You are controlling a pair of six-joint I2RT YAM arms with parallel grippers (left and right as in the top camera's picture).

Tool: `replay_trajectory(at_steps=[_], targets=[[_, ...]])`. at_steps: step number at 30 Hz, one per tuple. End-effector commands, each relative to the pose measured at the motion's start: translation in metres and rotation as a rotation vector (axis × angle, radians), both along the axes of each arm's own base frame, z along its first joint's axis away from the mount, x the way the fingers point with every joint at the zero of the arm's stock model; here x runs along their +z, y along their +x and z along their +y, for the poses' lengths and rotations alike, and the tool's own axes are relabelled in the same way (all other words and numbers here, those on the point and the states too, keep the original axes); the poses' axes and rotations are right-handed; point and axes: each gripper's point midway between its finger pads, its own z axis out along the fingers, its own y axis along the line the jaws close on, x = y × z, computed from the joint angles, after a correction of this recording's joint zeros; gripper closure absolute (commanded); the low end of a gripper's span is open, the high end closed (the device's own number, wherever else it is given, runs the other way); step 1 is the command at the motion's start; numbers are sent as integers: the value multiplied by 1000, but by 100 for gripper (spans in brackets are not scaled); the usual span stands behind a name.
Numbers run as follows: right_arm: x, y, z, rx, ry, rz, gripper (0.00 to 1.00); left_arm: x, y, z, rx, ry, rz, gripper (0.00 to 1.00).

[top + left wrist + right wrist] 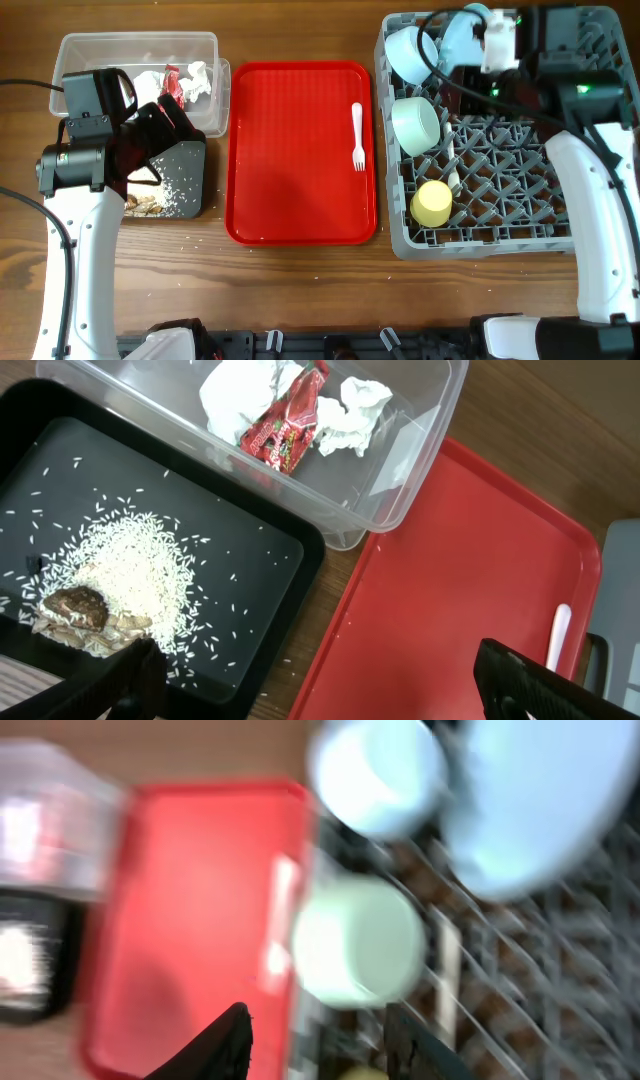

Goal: Sort waste into correct bins and load items into the dishwasher rack

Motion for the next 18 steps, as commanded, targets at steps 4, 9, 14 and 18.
replay_trajectory(at_steps=[4,9,14,18], targets=[[14,6,80,109,87,-58,49,5,2,4,8,12,-13,0],[-10,9,124,132,11,-51,46,5,2,4,8,12,-13,0],[-67,13,155,191,-35,68,43,5,2,4,8,12,-13,0],[-103,17,164,224,-82,124,40,5,2,4,8,12,-12,0]])
